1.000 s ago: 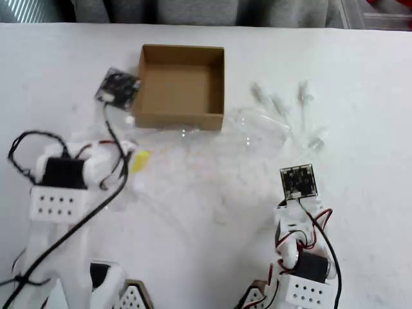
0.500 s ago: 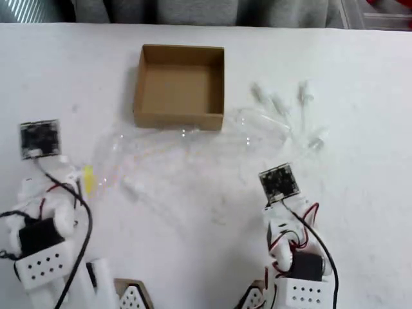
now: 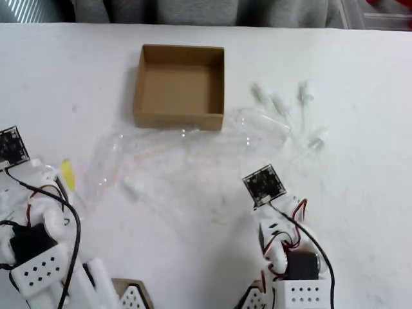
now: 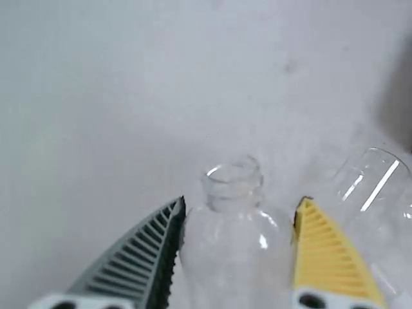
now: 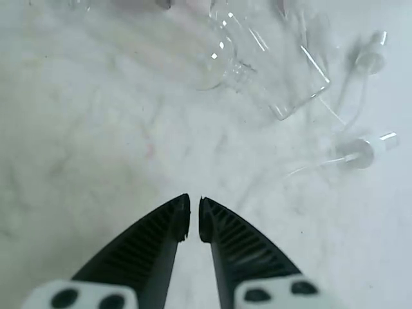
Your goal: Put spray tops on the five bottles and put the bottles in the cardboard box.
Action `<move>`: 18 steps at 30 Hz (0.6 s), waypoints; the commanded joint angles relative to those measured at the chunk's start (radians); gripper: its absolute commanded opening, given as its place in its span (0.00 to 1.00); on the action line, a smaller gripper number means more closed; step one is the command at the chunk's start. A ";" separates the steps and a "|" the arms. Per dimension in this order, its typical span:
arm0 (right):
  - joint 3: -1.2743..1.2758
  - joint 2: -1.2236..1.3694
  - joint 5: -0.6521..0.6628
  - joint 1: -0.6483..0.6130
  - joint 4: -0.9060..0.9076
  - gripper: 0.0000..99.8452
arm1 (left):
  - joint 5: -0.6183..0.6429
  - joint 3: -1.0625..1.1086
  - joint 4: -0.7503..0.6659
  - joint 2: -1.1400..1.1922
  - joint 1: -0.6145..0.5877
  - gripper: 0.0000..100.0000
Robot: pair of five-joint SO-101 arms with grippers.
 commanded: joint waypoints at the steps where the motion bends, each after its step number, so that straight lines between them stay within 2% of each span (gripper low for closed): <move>1: -0.112 0.111 0.009 -0.010 0.008 0.02 | 0.012 -0.103 -0.021 0.094 -0.067 0.25; 8: -0.427 0.550 0.015 -0.022 0.015 0.02 | 0.014 -0.269 -0.049 0.479 -0.130 0.25; 13: -0.620 0.862 0.012 -0.116 0.022 0.02 | 0.014 -0.350 -0.083 0.654 -0.193 0.25; 18: -0.852 1.082 0.009 -0.262 0.137 0.02 | 0.014 -0.387 -0.118 0.759 -0.220 0.25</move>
